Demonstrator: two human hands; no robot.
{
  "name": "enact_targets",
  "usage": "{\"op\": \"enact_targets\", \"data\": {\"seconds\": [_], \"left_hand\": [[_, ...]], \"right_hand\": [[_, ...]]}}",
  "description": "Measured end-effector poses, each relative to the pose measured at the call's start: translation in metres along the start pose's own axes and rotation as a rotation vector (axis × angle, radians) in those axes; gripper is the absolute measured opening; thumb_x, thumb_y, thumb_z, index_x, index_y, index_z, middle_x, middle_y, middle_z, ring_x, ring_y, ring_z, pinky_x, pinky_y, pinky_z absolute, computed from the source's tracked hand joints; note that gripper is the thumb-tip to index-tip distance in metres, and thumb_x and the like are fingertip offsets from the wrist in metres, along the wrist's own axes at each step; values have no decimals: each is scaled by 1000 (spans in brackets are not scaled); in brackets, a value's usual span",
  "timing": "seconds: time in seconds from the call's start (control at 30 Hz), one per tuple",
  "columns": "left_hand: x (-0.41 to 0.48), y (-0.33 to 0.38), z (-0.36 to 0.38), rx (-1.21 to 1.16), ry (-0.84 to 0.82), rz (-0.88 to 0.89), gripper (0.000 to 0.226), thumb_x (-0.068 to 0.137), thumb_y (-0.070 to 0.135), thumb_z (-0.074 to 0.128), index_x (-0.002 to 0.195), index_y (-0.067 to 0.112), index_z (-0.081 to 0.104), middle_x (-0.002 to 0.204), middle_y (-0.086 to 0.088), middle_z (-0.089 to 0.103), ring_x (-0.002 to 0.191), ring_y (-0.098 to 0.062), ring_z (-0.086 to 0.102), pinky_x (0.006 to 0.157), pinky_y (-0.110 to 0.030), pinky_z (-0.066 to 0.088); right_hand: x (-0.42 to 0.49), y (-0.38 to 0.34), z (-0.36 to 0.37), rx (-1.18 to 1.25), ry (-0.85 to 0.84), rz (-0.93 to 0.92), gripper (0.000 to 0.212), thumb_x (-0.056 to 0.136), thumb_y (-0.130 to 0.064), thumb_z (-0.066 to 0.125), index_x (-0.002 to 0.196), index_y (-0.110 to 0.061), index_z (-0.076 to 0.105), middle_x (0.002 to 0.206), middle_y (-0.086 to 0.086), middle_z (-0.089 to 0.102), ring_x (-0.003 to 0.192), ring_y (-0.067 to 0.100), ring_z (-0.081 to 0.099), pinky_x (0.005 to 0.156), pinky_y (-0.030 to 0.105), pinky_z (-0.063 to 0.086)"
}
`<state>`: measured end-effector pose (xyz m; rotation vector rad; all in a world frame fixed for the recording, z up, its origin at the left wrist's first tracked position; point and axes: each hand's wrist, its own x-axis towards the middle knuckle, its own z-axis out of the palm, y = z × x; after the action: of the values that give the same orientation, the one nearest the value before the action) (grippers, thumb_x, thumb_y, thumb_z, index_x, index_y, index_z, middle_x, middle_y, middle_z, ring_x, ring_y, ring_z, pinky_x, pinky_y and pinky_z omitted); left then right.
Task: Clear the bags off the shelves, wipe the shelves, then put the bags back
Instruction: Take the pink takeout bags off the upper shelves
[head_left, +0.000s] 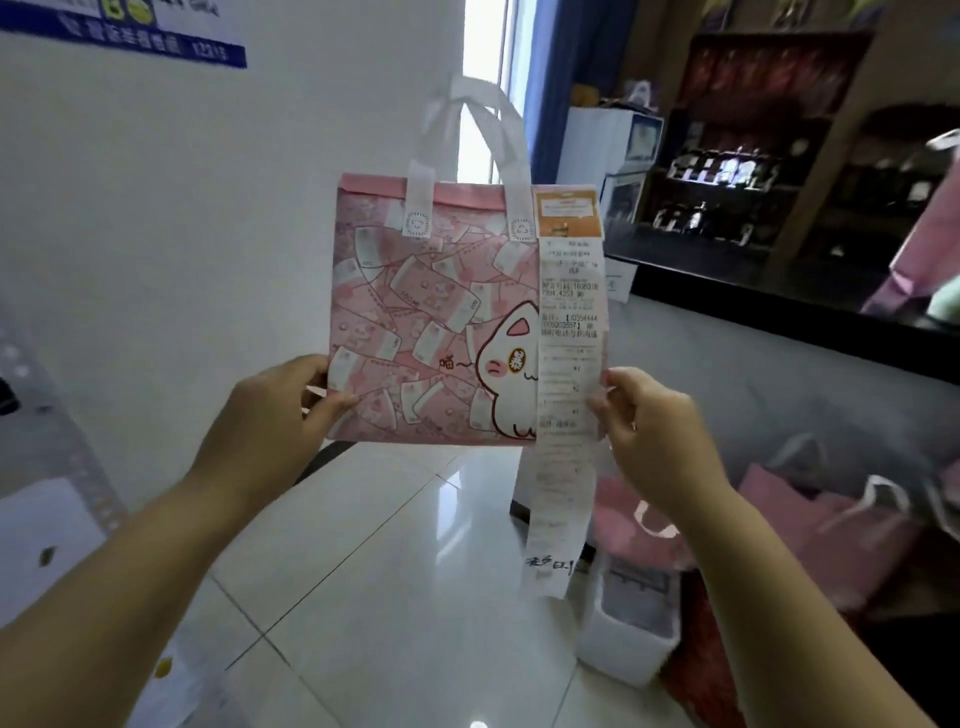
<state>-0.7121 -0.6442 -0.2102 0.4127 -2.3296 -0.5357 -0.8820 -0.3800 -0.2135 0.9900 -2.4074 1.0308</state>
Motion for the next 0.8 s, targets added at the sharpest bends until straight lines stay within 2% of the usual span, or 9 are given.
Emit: {"op": "enact_targets", "data": {"seconds": [0.13,0.27,0.37,0.53,0.6,0.7,0.8], "left_hand": [[52,29,60,-49,-27,51,25,82,21,69,104,10,65,81,7,59,66,-12,59,59,-18,45],[99,43,111,-81,-70,82,29,82,23,69,108,12,65,81,9,59,65,-9,58,63,-22,46],[139,46,145,-104,-98,105,26,82,24,68,106,14,66,79,11,59,65,-6,58,63,-24,47],[218,37,201,-134,-109,162,27,82,25,68,105,13,66,80,8,60,65,-6,56,56,-14,40],[253,31,224,-159,-114,190,28,82,24,68,106,10,66,83,4,62,67,-11,57,57,-16,41],[309,26,256,-198,-126,235,28,82,23,68,106,10,66,87,1,65,69,-11,57,58,-12,40],[365,25,288,-207,-135,277,32,81,24,69,108,8,64,94,-7,69,72,-14,58,60,-16,42]], "right_hand": [[33,59,-26,-89,47,58,18,90,-23,58,104,-13,62,79,-7,64,68,12,61,59,22,47],[65,104,-34,-149,62,95,18,90,-23,57,104,-12,62,79,-2,68,66,16,61,61,31,50],[94,133,-32,-192,79,109,20,90,-23,57,105,-11,63,76,-5,65,64,15,58,59,30,47],[154,173,-16,-238,92,170,20,91,-23,56,108,-14,61,84,1,70,72,22,62,65,38,52],[184,187,-8,-263,111,195,21,91,-24,55,109,-15,61,84,1,70,75,24,63,67,41,52],[231,207,0,-298,142,233,20,92,-25,53,108,-16,59,82,-3,67,73,19,61,63,36,51],[274,227,5,-320,177,278,19,92,-27,53,107,-17,58,82,-6,66,72,16,61,60,33,48]]}}
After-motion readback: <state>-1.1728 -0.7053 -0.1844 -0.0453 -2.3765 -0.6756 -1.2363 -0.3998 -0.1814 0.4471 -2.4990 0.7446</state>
